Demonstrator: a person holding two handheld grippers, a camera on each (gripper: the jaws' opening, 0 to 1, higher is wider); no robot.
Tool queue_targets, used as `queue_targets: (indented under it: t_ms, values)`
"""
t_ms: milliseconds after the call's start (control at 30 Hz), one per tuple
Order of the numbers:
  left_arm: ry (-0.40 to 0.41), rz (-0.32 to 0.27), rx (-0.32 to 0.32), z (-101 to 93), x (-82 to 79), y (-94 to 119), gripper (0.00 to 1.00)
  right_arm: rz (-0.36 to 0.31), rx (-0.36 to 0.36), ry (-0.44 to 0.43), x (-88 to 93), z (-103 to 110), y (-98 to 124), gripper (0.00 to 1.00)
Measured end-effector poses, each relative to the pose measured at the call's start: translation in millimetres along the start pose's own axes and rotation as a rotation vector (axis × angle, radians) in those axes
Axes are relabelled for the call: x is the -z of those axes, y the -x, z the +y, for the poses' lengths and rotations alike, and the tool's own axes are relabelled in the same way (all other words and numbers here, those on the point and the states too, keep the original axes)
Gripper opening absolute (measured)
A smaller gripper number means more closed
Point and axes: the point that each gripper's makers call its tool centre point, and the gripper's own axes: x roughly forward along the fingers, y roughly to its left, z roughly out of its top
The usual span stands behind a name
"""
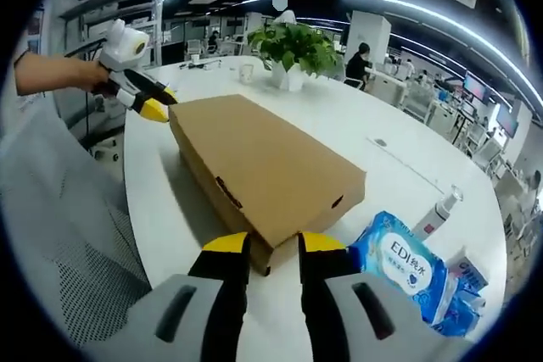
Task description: Operate the shoe box by opening the lid, removing the specified soft item, and placing it in the target area until the item is outside and the box remains undamaged.
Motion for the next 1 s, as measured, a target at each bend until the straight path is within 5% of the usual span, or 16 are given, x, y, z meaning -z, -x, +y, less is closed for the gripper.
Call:
queue_targets:
  t_ms: [533,1000]
  values:
    - [0.01,0.015,-0.026,9.6,5.4,-11.1,0.32,0.02,0.013,-0.02,11.1,-0.4,-8.5,0.2]
    - [0.022,0.022,-0.026,24.2,-19.1,-41.3,0.32,0.036,0.021,-0.017,0.3,-41.0,-31.0,0.21]
